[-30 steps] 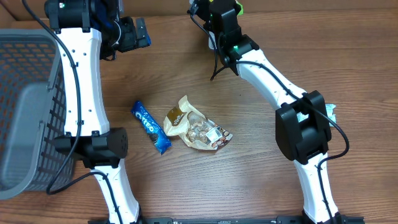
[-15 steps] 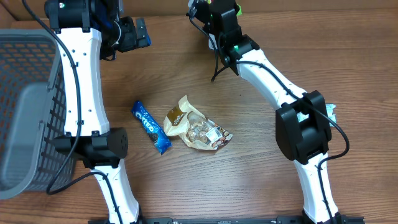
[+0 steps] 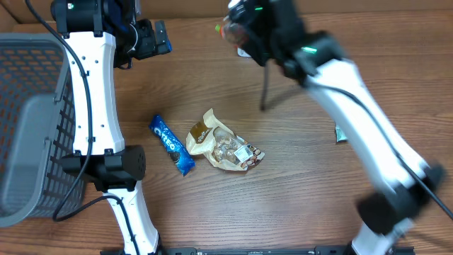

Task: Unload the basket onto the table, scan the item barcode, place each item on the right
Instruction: 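Carry the green packet right and release it beside the mint packet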

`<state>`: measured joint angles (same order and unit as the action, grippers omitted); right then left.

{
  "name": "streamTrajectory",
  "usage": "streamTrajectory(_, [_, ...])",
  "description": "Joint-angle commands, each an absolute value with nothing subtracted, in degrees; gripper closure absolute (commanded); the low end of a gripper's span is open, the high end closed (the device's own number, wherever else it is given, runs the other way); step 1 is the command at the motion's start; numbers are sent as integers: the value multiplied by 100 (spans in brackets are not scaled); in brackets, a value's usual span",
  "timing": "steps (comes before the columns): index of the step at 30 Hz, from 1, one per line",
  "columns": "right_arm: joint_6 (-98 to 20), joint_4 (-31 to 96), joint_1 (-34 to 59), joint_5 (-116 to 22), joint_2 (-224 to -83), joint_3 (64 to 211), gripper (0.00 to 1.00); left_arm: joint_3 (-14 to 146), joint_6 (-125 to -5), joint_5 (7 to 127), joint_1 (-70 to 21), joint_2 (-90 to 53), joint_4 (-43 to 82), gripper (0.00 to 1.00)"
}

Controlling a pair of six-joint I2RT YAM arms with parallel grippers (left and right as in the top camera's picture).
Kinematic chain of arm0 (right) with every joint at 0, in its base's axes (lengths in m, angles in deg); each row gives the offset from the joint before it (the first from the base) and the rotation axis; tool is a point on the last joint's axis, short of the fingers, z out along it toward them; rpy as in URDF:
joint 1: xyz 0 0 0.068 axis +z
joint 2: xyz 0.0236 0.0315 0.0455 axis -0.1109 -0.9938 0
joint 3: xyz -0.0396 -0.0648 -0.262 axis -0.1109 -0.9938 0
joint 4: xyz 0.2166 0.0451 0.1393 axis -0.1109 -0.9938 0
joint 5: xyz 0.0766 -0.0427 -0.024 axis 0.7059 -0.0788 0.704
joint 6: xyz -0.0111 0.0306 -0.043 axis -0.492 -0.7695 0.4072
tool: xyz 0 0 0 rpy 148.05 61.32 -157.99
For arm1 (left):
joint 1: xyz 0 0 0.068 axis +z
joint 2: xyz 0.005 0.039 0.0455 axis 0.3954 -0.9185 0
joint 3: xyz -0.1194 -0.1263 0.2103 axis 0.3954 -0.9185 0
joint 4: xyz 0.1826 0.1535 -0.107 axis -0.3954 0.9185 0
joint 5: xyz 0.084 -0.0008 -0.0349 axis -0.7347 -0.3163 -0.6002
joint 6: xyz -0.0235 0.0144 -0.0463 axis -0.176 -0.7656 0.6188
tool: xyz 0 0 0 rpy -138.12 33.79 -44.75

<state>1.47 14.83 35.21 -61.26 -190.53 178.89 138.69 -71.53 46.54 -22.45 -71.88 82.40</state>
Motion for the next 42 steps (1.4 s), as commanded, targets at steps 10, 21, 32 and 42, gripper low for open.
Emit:
streamTrajectory(10, [-3742,-1011,1036,-4808,-17976,17714,96,13981,-7074,4637,-2267,-7193,8253,0])
streamTrajectory(21, [-3715,-239,-1286,-3088,-19392,16226,96,13981,-7074,4637,-2267,-7193,8253,0])
streamTrajectory(32, [-3650,-314,-1852,-3090,-20282,16263,42,13981,-7074,4637,-2267,-7193,8253,0])
streamTrajectory(42, [-2734,-1708,-1565,-2854,-20091,17905,25,13981,-7074,4637,-2267,-7193,8253,0])
